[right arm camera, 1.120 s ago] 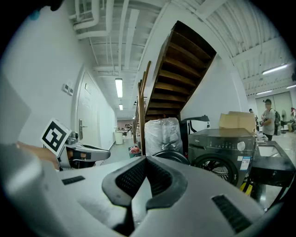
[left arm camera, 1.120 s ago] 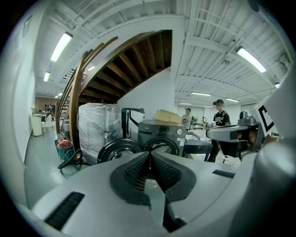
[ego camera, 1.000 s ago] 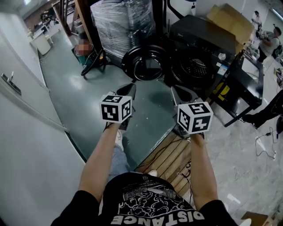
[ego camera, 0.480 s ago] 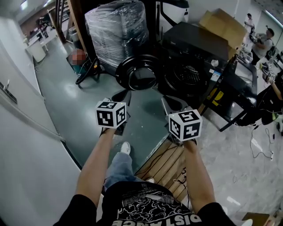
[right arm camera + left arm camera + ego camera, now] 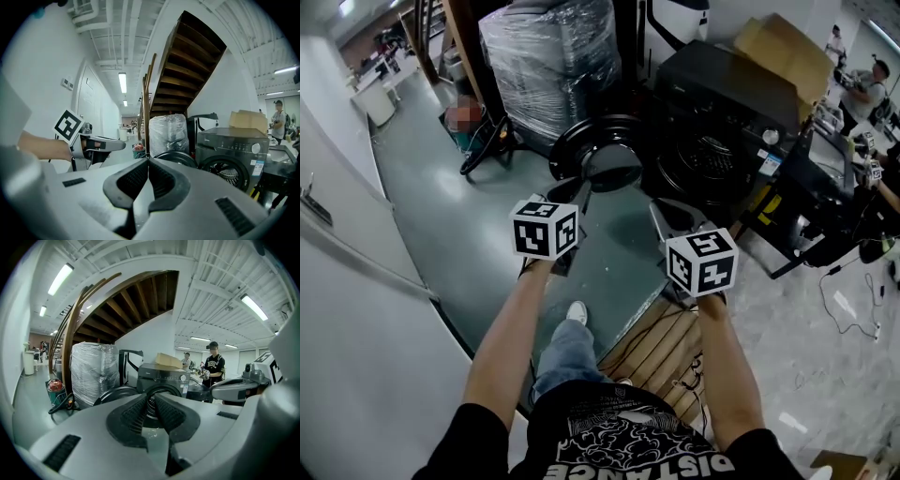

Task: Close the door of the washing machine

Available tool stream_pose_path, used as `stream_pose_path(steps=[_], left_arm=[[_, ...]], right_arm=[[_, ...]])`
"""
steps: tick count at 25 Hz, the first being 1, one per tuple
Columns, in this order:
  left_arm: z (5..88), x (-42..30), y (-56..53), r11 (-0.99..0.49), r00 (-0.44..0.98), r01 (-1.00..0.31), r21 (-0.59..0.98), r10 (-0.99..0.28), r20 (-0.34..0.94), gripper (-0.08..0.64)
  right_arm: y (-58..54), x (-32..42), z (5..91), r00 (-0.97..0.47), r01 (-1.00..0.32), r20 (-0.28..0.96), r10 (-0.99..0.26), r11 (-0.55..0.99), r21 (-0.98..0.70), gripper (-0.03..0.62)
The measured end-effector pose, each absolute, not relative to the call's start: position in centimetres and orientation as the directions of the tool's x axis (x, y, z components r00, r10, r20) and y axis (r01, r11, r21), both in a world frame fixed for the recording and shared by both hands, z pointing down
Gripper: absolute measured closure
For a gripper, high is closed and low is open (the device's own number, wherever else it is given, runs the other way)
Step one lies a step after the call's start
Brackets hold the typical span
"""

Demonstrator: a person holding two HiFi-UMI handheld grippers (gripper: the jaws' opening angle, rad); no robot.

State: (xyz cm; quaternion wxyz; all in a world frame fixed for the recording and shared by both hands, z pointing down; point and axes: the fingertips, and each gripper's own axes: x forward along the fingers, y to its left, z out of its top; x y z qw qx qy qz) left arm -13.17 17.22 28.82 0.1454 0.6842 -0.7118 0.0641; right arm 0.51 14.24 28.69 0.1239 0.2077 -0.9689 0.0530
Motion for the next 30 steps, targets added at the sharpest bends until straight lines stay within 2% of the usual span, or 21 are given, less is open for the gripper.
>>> stream_pose_path(steps=[18,30], left_arm=[[31.3,-24.6,6.1,-0.038,0.088,-0.989,0.142,-0.926,0.367,0.416],[31.4,-31.8,-1.2,-0.157,0.217,-0.971,0.180,-0.894,0.393,0.387]], right_arm=[[4.9,-10.7,30.8,-0.841,-0.477,0.337,-0.424,0.874,-0.091,0.571],[-1.0,-18.7,30.1,-0.785,-0.555,0.389,-0.481,0.826,-0.098,0.571]])
